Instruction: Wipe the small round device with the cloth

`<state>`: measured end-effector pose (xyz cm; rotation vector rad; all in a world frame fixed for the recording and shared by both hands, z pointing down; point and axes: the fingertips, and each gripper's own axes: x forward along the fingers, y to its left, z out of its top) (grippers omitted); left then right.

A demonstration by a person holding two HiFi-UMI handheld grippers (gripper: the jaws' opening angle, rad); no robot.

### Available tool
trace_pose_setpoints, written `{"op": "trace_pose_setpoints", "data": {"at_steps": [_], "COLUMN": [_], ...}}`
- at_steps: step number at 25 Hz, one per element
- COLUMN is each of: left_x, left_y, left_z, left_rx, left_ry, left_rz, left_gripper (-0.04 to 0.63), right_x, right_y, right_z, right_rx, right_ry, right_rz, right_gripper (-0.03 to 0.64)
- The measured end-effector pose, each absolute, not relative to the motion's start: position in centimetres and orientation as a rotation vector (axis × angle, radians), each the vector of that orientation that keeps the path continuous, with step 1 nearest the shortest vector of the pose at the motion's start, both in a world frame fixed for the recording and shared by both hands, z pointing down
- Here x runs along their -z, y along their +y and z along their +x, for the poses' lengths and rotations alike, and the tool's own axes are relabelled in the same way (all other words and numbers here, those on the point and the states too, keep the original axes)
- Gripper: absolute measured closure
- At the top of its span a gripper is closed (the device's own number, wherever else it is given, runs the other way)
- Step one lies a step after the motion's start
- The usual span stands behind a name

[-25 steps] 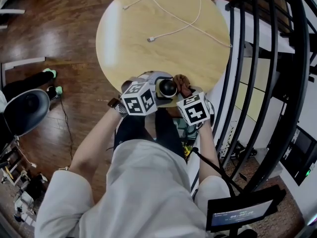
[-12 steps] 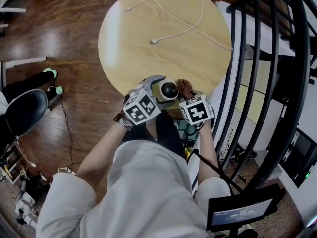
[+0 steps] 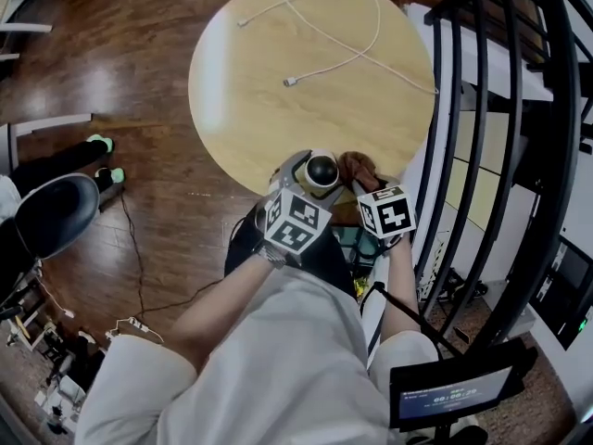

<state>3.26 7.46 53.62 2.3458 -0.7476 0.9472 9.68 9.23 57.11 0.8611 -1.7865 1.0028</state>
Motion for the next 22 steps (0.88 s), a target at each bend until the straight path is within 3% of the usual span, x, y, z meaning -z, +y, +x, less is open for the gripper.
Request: {"op": "trace_pose_setpoints", "data": {"at_steps": [2, 13, 22], "left_x": [-53.6, -53.5, -53.7], "left_y": [7.3, 8.3, 9.4], "left_z": [3.0, 1.9, 1.0], "left_rx": [-0.954, -1.041, -1.201], "left_ry": [-0.712, -0.249, 0.225], "left_rz": [2.360, 2.565, 2.667], "left_gripper": [0.241, 0.221, 0.218], "right_x": [-56.2, -50.3, -46.9], "right_y": [9.1, 7.1, 8.0], "right_z": [9.7, 8.9, 4.6], "right_rx": [-1.011, -1.177, -1.250], "right_ry": [-1.806, -2.072, -2.303], "right_rz": [0.879, 0.913, 0.619], "right_gripper": [0.528, 0.528, 0.528]}}
